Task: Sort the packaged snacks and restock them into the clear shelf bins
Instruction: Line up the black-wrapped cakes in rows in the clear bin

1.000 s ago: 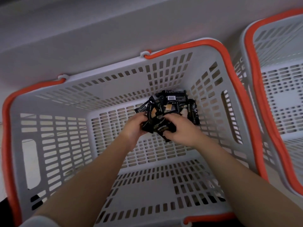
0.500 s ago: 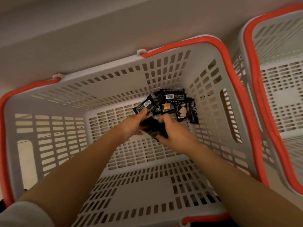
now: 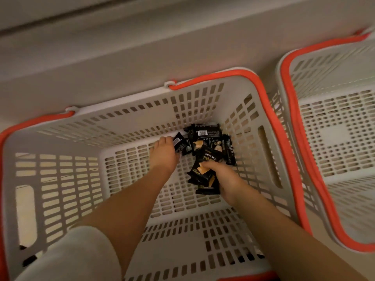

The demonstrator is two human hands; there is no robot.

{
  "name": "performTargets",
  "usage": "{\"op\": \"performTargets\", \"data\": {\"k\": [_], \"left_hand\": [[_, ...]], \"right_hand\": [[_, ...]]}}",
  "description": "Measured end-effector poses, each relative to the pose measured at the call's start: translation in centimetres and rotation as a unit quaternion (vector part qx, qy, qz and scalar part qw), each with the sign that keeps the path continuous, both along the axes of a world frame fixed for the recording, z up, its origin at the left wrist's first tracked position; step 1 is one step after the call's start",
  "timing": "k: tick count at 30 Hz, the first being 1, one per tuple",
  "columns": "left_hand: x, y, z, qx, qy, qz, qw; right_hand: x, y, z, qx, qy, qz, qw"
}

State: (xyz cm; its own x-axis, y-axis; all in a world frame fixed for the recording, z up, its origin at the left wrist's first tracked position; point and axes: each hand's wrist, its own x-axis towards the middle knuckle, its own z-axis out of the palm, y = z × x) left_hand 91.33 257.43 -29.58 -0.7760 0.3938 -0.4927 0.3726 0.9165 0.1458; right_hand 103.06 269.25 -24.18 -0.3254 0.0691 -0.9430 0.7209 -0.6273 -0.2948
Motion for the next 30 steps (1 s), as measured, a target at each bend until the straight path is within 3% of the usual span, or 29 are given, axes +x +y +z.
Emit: {"op": "performTargets", "data": {"k": [2, 4, 7, 8, 10, 12, 15, 18, 22, 23, 24, 26, 28, 30], "left_hand": [[-0.1, 0.0, 1.2, 0.053, -0.066, 0.056, 0.995], [-0.1, 0.0, 3.5, 0.171, -0.158, 0.17, 0.958], [-0.1, -1.0, 8.3, 0.331, -0.291, 0.321, 0.838], [-0.1, -1.7, 10.0, 0.366, -0.33, 0.347, 0.798], [-0.2, -3.3, 13.7, 0.422, -0.377, 0.34, 0.751], [-0.3, -4.8, 17.6, 0.457, -0.388, 0.32, 0.734], [-0.3, -7.0, 23.3, 0.484, -0.377, 0.278, 0.739], [0.0, -9.6, 28.4, 0.506, -0.382, 0.235, 0.736], [0.7, -13.5, 33.6, 0.495, -0.342, 0.19, 0.776], [0.8, -14.5, 34.5, 0.509, -0.327, 0.187, 0.774], [1.0, -15.5, 35.3, 0.534, -0.317, 0.191, 0.76], [1.3, -17.0, 36.7, 0.596, -0.306, 0.223, 0.708], [1.6, -18.1, 38.0, 0.639, -0.276, 0.232, 0.679], [1.7, -18.8, 39.1, 0.678, -0.246, 0.23, 0.653]], "right_hand": [[0.5, 0.3, 1.4, -0.026, 0.025, -0.017, 0.999], [1.2, 0.5, 3.2, -0.037, 0.064, -0.04, 0.996], [2.2, 0.7, 6.2, -0.019, 0.121, -0.049, 0.991], [2.3, 0.7, 7.5, -0.015, 0.139, -0.047, 0.989], [2.5, 0.6, 9.8, 0.0, 0.165, -0.041, 0.985], [2.4, 0.2, 12.6, 0.039, 0.209, -0.023, 0.977], [1.8, -1.1, 17.3, 0.132, 0.314, 0.019, 0.94], [1.2, -2.6, 22.2, 0.267, 0.418, 0.115, 0.861], [0.6, -5.4, 28.5, 0.445, 0.481, 0.36, 0.664], [0.4, -6.3, 29.5, 0.447, 0.487, 0.378, 0.648], [0.4, -7.4, 30.5, 0.428, 0.494, 0.373, 0.658], [0.1, -9.8, 32.2, 0.32, 0.514, 0.292, 0.741], [-0.5, -12.1, 33.2, 0.175, 0.534, 0.182, 0.807], [-1.5, -14.5, 34.4, 0.085, 0.564, 0.11, 0.814]]}}
